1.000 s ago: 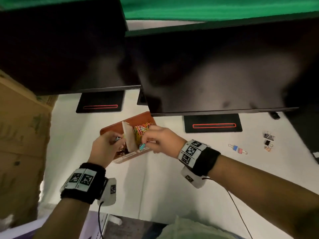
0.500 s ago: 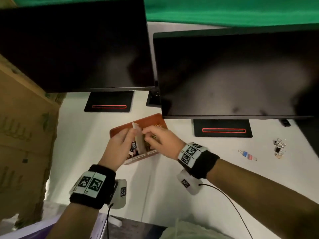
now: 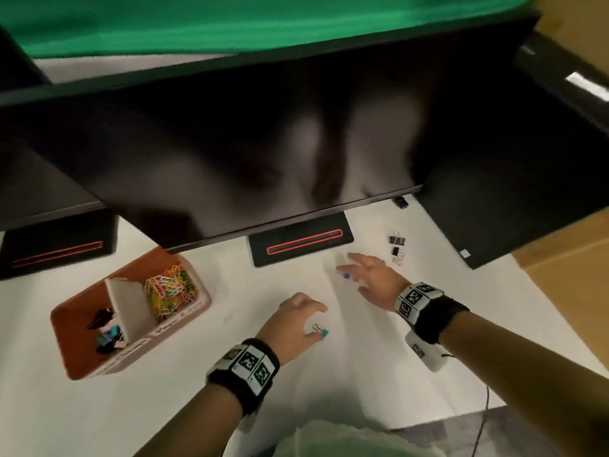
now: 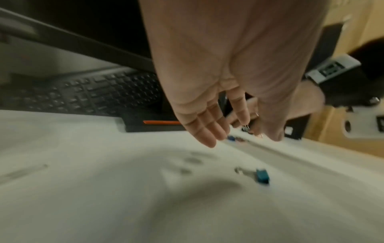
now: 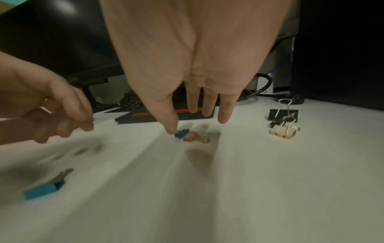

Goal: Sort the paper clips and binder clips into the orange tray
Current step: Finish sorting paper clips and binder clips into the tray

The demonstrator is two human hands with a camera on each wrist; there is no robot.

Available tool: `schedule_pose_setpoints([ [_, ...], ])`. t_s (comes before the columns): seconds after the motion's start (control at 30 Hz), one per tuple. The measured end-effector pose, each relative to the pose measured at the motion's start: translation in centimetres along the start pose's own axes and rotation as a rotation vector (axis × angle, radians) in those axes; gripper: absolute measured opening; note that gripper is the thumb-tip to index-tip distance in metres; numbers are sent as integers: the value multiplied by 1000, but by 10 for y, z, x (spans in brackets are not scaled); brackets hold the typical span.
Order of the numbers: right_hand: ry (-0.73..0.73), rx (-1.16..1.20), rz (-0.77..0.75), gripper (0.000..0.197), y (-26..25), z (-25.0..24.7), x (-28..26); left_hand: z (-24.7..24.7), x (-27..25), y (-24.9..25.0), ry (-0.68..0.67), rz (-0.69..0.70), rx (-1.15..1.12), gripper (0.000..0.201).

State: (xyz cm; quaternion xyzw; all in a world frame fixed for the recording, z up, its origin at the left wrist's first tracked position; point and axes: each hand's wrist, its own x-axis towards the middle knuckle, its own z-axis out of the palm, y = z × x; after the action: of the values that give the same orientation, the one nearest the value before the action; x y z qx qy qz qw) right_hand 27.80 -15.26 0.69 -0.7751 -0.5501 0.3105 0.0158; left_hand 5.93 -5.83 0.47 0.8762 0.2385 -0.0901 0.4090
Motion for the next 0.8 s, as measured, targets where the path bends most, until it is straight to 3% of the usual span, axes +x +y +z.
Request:
schedule_pose_setpoints([
  [0.17,-62,-105,-114,53,6,15,9,33,20,-1,-130,-12,94,31],
  [0.3,-2,-7,-109,35,18,20,9,34,28,-5,-82,-50,107,17],
  [0.47,33,157,-98,19,34,22,7,24,37,0,-40,-101,32,25],
  [0.6,28,229,-90,17,38,17,5,18,48,6,11,-146,-49,34],
  [0.73,46,266,-88,20,49,9,-3,11,70,23,70,-129,-73,22],
  [0.8,91,275,-77,20,63,4,-11,7,87,35,101,-89,-80,25],
])
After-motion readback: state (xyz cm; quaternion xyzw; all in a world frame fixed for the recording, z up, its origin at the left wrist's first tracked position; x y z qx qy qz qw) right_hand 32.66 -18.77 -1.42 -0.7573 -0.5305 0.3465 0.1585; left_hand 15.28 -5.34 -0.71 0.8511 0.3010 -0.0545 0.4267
